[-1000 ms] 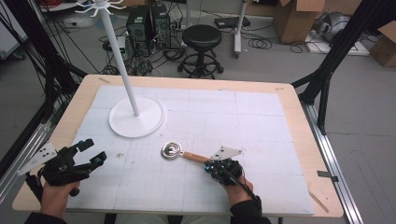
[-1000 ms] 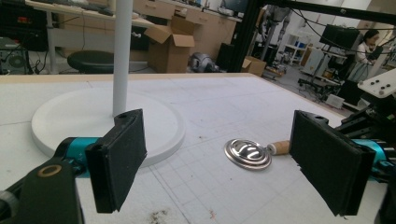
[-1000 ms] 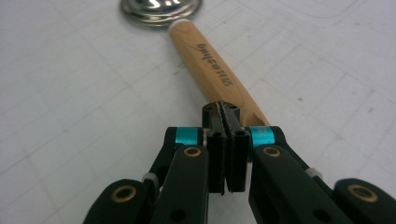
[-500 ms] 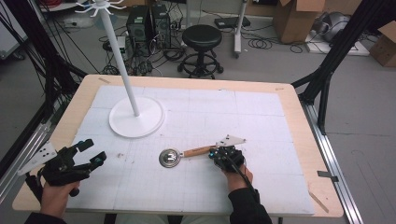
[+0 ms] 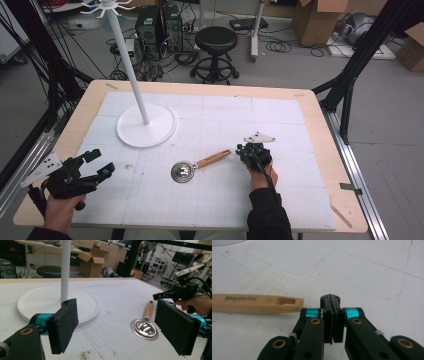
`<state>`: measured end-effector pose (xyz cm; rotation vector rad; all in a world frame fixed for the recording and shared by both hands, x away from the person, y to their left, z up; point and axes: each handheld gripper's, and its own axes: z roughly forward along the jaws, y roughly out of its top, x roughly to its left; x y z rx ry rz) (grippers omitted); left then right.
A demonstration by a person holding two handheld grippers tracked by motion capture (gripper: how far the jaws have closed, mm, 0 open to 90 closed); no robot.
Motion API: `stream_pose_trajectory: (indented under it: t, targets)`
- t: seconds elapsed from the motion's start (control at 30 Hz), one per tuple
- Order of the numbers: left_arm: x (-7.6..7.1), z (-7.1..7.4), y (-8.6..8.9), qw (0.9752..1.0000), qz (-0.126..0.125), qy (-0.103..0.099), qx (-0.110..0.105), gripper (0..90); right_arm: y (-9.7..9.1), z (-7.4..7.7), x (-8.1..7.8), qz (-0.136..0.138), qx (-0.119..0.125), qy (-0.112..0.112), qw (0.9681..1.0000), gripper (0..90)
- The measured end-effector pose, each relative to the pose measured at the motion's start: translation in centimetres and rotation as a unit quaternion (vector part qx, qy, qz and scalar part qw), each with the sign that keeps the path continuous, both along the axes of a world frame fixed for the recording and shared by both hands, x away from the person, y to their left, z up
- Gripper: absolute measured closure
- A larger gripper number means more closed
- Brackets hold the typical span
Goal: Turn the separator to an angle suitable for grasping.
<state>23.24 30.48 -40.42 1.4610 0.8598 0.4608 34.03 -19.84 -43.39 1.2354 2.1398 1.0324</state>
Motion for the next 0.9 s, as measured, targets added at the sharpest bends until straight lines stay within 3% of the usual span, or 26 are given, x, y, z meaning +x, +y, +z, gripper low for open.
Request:
stream_pose_trajectory:
  t: [0.17, 0.47, 0.57, 0.7, 0.9]
  targets:
    - [0.0, 0.0, 0.1, 1.0, 0.002, 0.0, -0.002, 19.3, 0.7, -0.8, 1.2, 0.034, -0.002, 0.027, 0.999, 89.5]
    - [0.0, 0.0, 0.1, 1.0, 0.001, -0.001, -0.002, 19.3, 1.6, -1.0, 1.3, 0.063, 0.002, 0.027, 0.9977, 89.6]
    - [0.0, 0.0, 0.1, 1.0, 0.002, 0.0, -0.002, 19.3, 2.7, -0.8, 1.3, 0.093, 0.001, 0.018, 0.9955, 89.6]
    - [0.0, 0.0, 0.1, 1.0, 0.002, 0.001, -0.001, 19.3, 3.7, -0.6, 1.2, 0.105, 0.006, 0.019, 0.9943, 89.6]
    - [-0.1, 0.0, 0.1, 1.0, 0.003, 0.0, -0.001, 19.4, 6.3, -1.0, 0.8, 0.142, 0.015, 0.036, 0.9891, 89.6]
